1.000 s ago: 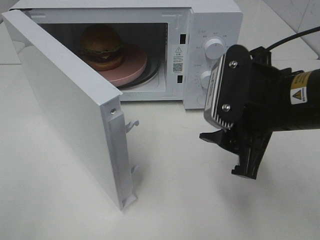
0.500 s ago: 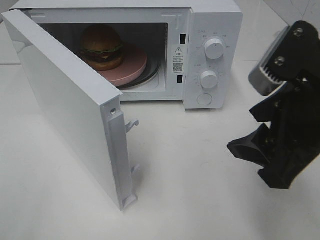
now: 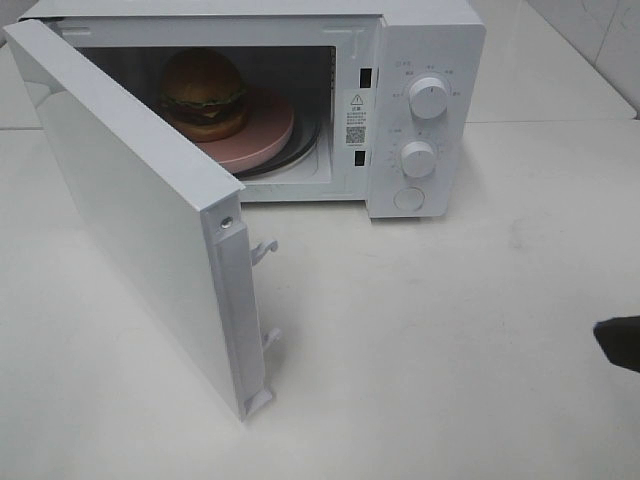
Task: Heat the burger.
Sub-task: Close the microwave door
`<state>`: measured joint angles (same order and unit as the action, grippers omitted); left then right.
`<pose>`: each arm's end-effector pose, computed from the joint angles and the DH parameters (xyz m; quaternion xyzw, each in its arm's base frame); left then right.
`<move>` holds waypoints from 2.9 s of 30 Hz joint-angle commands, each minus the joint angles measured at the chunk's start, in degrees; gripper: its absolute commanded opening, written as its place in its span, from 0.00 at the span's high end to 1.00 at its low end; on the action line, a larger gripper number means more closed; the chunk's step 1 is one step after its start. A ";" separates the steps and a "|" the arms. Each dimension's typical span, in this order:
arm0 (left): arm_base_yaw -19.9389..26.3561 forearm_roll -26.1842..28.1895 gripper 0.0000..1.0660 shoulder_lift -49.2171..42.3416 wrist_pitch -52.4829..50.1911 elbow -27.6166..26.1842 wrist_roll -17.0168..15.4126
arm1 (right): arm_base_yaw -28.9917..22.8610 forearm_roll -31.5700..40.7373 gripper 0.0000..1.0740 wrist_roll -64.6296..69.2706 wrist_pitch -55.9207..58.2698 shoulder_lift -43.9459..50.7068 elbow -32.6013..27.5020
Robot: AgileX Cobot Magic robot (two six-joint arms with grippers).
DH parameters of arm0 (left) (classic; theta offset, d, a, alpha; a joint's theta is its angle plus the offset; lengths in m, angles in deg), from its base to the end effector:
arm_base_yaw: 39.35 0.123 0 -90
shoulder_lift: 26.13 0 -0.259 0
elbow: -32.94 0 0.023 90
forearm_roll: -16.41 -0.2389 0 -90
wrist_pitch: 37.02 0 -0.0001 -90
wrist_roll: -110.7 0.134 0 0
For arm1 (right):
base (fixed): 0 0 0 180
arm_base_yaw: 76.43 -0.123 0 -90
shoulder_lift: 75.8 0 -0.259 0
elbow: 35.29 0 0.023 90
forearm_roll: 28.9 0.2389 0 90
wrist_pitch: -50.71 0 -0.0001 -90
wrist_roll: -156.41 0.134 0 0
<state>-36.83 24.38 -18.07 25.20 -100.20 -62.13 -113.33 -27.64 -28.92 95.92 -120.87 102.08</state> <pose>0.0451 -0.0145 0.2552 0.0390 0.8503 -0.0252 0.5242 0.1211 0.0935 0.2476 -0.3265 0.8566 0.1185 0.3816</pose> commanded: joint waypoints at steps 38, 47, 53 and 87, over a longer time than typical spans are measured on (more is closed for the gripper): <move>-0.29 0.52 0.06 -0.69 -0.57 -0.06 -0.11 | 28.07 -5.39 0.29 9.22 11.69 38.56 -5.21; -0.29 0.52 0.06 -0.69 -0.57 -0.06 -0.06 | 28.25 -5.21 0.29 9.22 11.69 38.56 -5.21; -0.29 0.52 0.06 -0.69 -0.57 -0.06 -0.06 | 28.25 -5.21 0.29 9.22 11.69 38.56 -5.21; -0.29 0.57 0.06 -0.69 -0.57 -0.06 -0.06 | 28.25 -5.21 0.29 9.22 11.69 38.56 -5.21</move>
<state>-36.83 24.38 -18.07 25.20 -100.20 -62.13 -85.42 -32.63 -19.87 108.18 -84.20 96.93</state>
